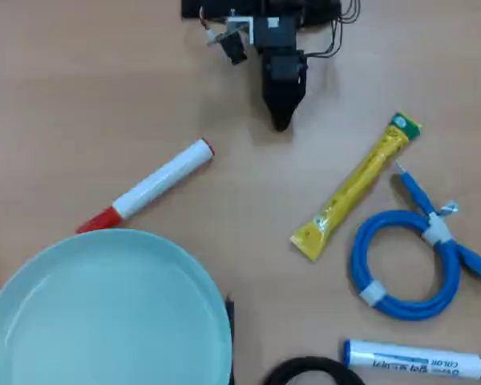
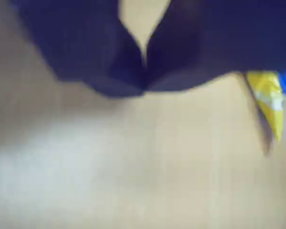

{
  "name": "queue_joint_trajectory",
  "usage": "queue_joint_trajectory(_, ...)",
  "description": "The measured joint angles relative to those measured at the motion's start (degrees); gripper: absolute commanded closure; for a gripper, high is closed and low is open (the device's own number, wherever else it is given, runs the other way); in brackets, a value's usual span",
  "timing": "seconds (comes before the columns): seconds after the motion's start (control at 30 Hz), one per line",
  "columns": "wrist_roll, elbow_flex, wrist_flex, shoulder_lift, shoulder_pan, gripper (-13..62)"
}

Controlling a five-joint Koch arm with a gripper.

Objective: Pick up the yellow coffee stick, then put it in the green bowl

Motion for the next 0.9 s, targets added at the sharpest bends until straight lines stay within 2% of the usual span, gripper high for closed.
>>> queue_joint_trajectory(0.73,0.0,-0.7,0.62,0.0,0.0,57.6)
queue_joint_trajectory(0.9,-0.35,-11.51,17.05,0.0,-2.29,57.6)
